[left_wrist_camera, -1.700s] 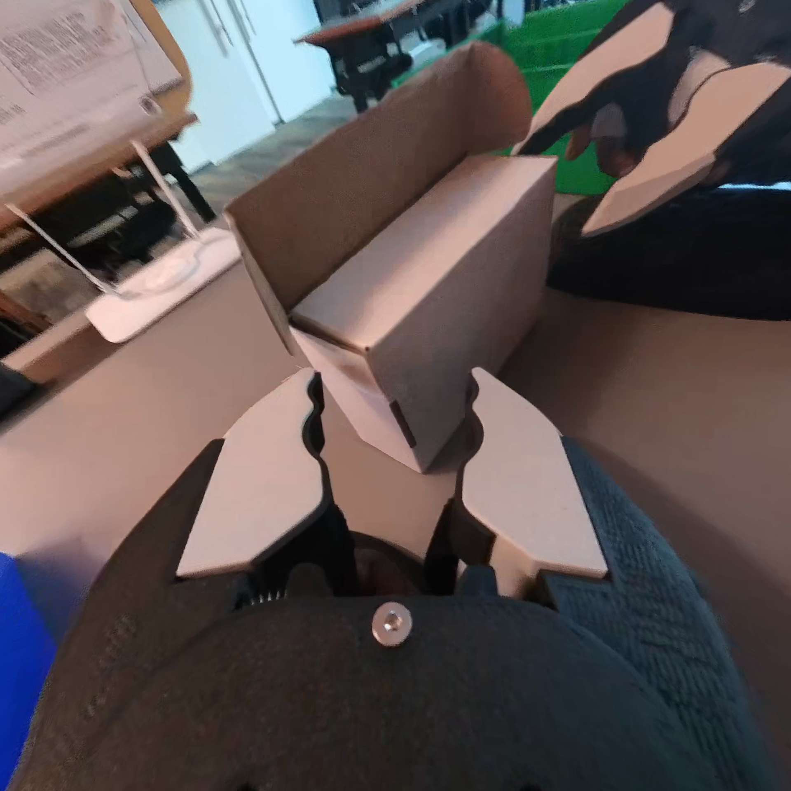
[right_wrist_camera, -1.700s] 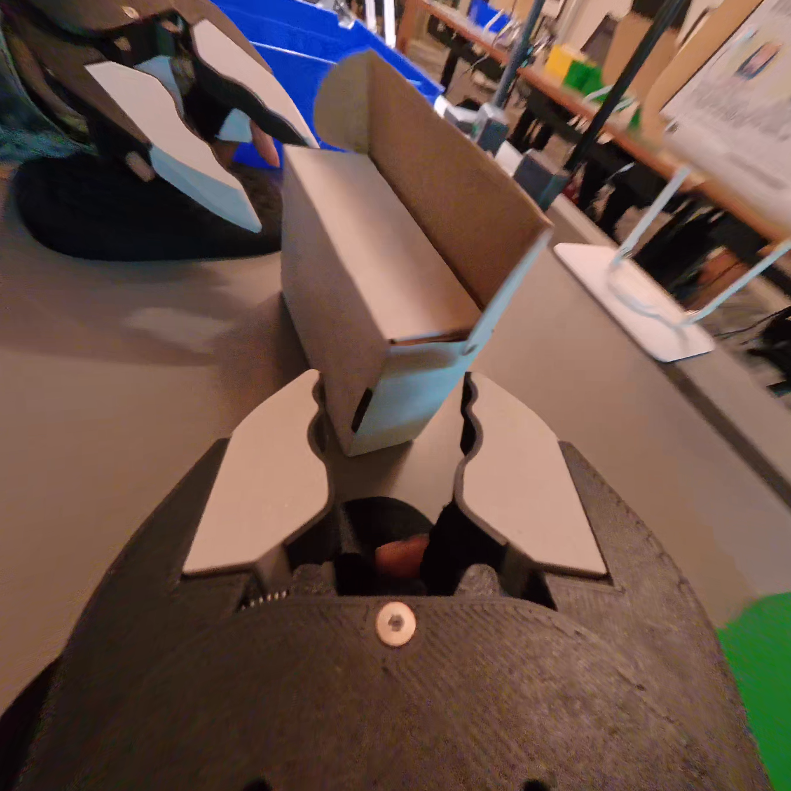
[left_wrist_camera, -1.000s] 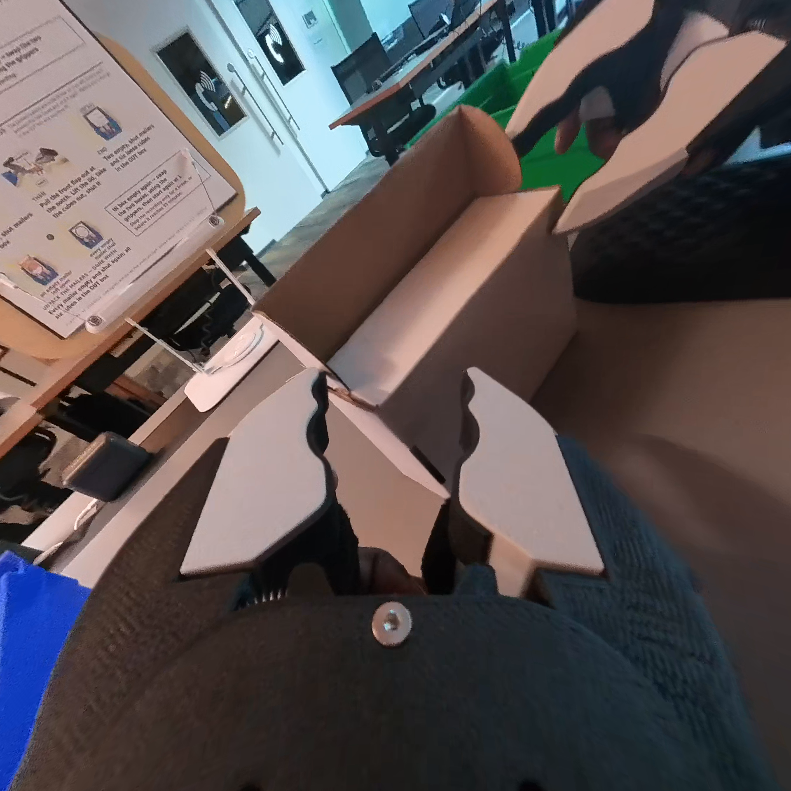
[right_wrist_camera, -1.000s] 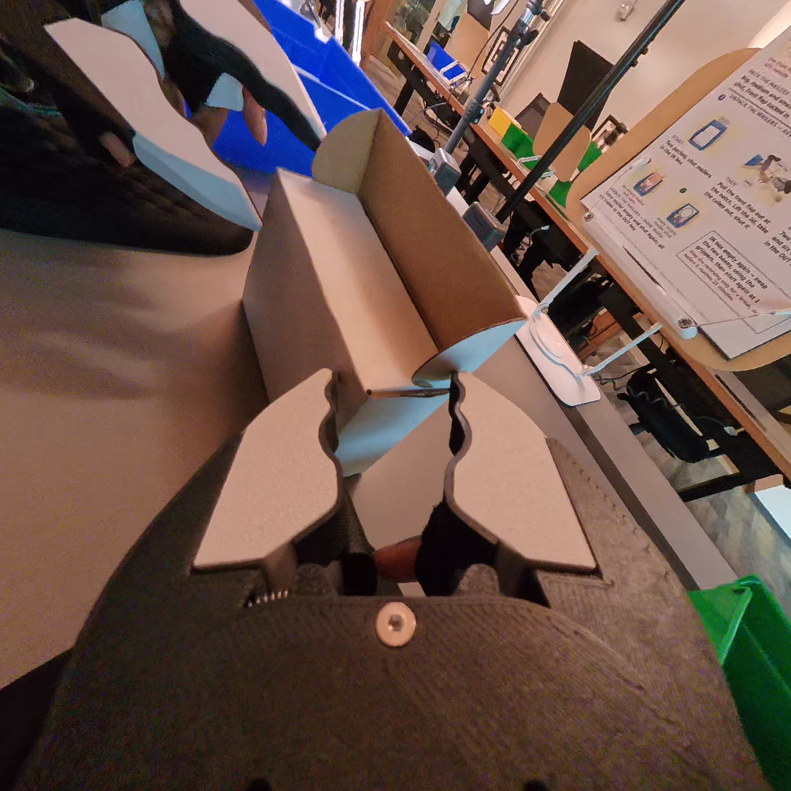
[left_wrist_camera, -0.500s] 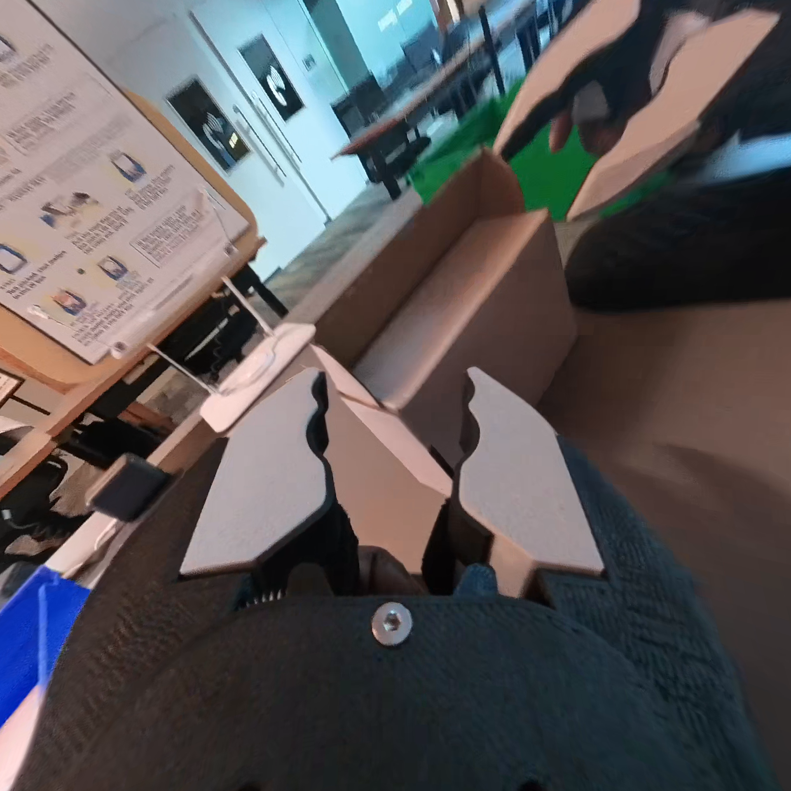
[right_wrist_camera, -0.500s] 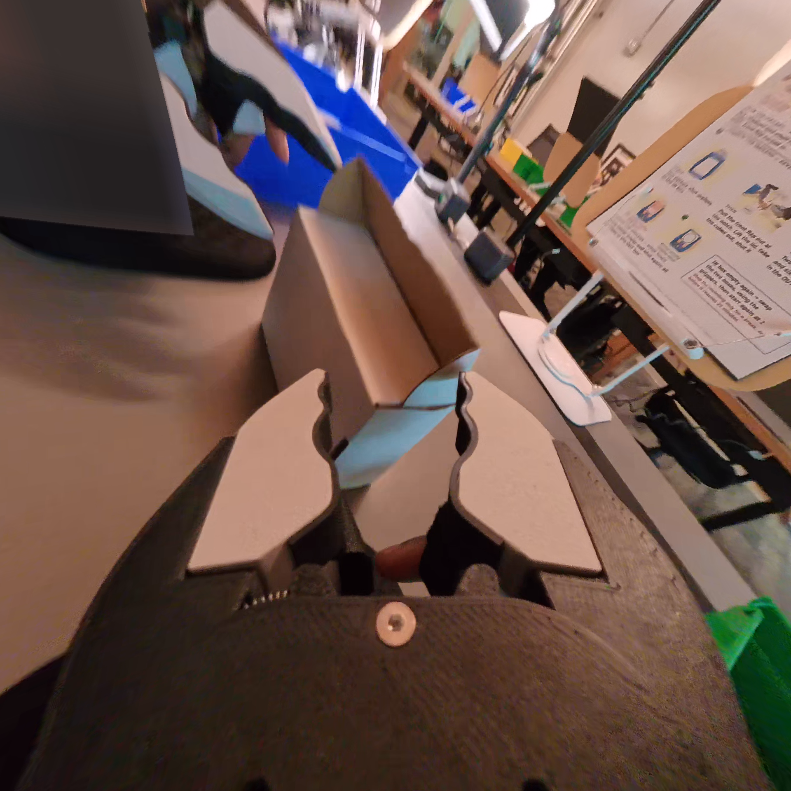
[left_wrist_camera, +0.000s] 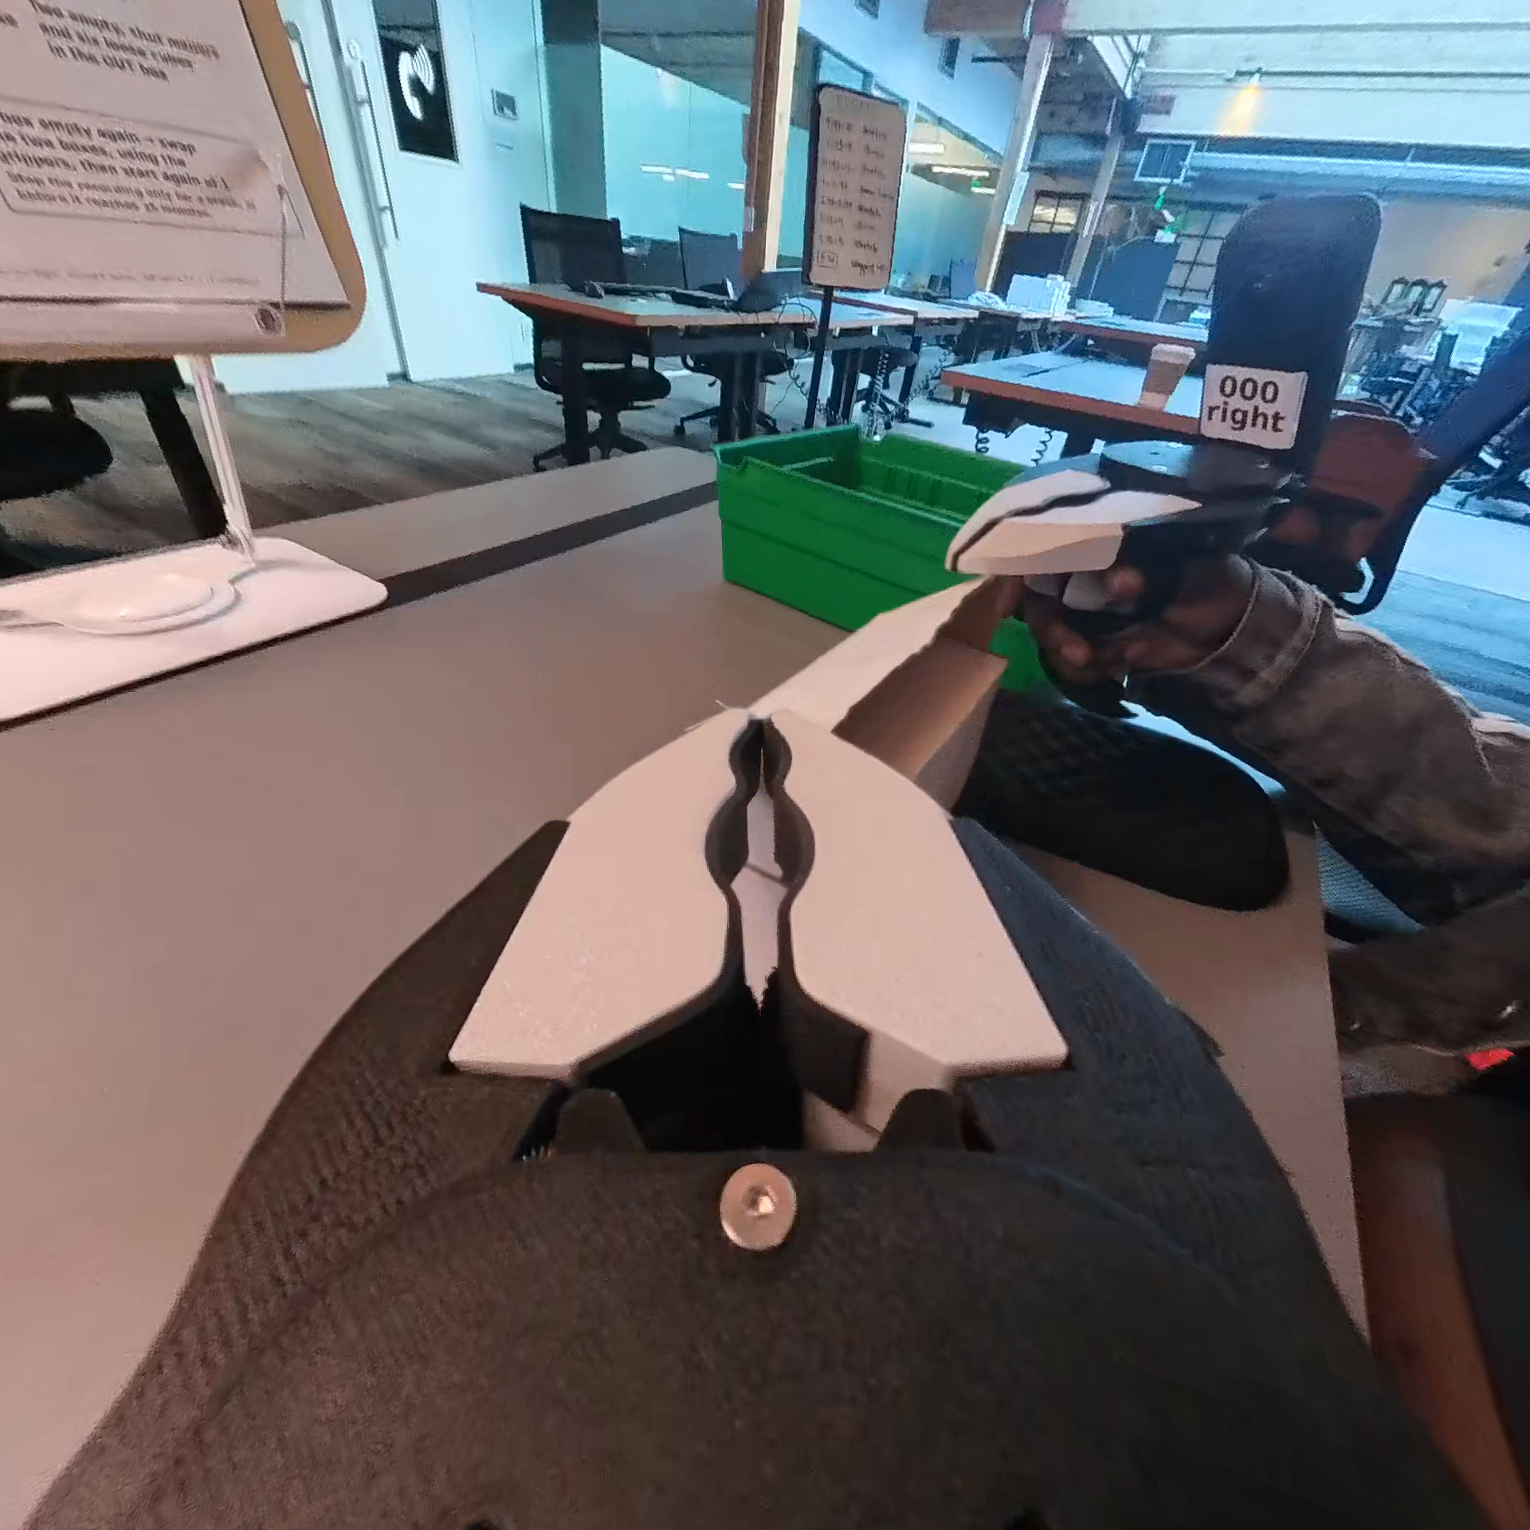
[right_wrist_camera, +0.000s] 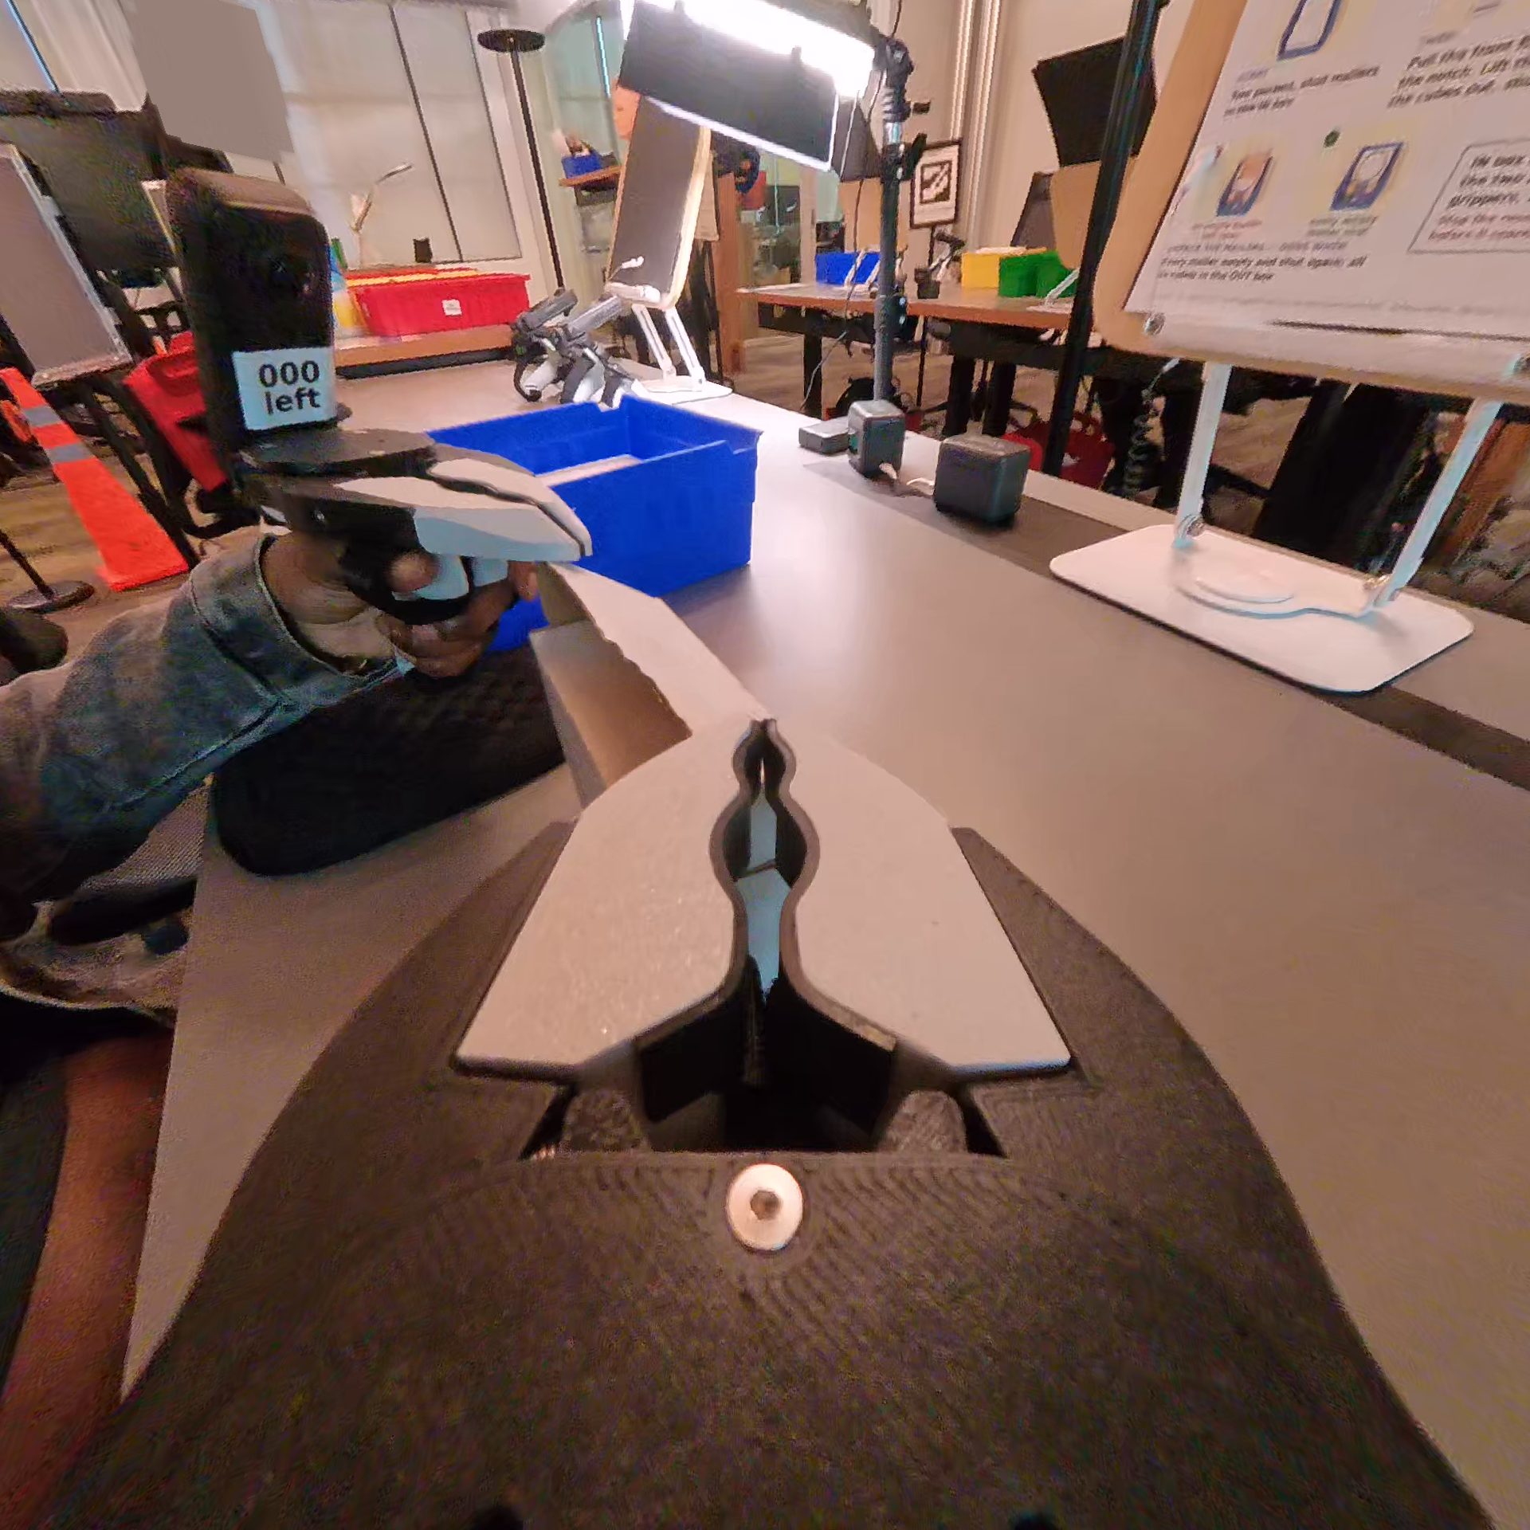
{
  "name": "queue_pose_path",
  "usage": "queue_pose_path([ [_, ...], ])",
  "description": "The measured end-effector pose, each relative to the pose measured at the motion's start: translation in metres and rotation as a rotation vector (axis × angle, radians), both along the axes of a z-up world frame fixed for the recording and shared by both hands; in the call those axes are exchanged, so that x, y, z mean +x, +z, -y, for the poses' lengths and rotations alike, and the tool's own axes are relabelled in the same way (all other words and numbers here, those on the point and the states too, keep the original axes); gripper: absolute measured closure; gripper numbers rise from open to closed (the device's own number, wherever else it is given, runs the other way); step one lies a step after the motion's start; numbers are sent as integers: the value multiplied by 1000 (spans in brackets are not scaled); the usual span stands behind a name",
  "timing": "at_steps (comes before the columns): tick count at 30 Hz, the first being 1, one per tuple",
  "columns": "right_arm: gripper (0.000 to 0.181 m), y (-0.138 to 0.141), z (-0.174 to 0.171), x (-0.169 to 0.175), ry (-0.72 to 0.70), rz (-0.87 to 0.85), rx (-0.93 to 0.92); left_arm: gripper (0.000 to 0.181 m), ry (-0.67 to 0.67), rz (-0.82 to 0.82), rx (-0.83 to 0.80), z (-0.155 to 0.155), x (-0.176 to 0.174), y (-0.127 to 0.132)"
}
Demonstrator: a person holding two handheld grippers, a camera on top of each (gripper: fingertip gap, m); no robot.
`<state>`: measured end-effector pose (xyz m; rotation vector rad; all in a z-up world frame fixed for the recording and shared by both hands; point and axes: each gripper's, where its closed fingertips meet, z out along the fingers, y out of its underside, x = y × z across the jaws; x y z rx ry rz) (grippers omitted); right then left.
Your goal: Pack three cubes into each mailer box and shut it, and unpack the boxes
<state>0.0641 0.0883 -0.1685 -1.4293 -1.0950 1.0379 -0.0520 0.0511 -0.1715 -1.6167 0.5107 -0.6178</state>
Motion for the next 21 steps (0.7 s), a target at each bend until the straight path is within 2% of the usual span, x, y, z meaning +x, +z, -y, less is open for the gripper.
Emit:
queue_pose_path([
  [7, 181, -22, 8, 1, 19, 72, -11, 181, -3, -86, -48, 9, 2, -19],
  [13, 181, -28, 10, 1, 31, 62, -13, 181, -13, -118, -87, 11, 2, -27],
  [18, 181, -30, 10, 1, -9, 99, 101, 181, 11, -201, -89, 11, 2, -28],
  [21, 181, -28, 10, 1, -24, 80, 97, 181, 28, -164, -93, 11, 2, -27],
])
